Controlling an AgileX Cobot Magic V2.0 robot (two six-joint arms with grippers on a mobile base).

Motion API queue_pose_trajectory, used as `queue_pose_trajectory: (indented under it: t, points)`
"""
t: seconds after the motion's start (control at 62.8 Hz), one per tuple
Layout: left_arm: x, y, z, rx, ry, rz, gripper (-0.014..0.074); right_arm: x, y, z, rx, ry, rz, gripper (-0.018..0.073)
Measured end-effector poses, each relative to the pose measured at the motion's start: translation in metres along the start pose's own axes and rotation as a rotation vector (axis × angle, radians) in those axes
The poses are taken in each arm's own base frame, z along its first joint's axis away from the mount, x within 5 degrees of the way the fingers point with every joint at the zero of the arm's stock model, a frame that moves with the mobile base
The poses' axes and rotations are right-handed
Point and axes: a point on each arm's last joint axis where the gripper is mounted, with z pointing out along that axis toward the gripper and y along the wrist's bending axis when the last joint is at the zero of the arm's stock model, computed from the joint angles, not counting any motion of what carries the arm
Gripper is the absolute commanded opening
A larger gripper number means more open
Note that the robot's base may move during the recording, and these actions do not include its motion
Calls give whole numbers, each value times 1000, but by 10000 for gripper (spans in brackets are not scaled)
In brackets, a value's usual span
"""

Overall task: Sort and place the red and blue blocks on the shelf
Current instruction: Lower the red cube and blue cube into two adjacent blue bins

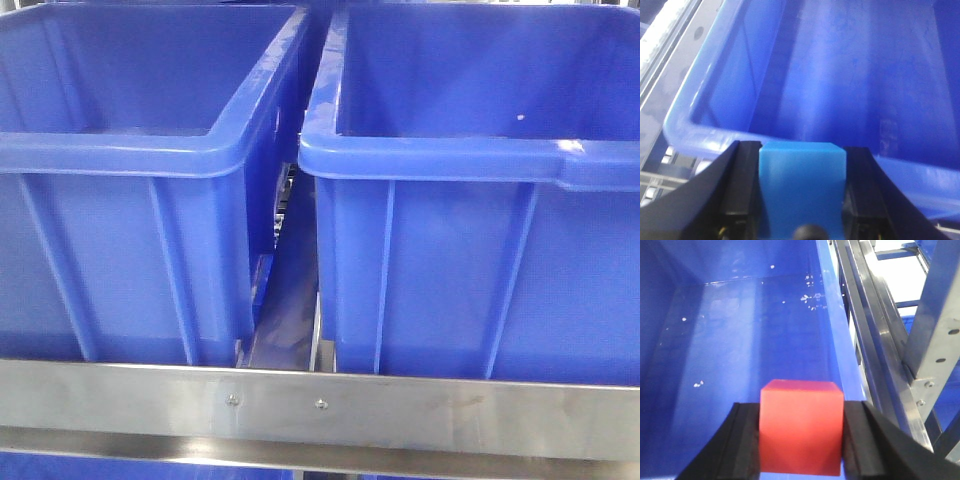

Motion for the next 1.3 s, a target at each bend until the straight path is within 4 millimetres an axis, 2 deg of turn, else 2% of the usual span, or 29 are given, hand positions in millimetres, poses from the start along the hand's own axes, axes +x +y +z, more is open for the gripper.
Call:
queue_pose_trajectory:
  t: [1.305]
  points:
    - [0,0,0,0,0,0,124,0,0,0,0,0,0,56]
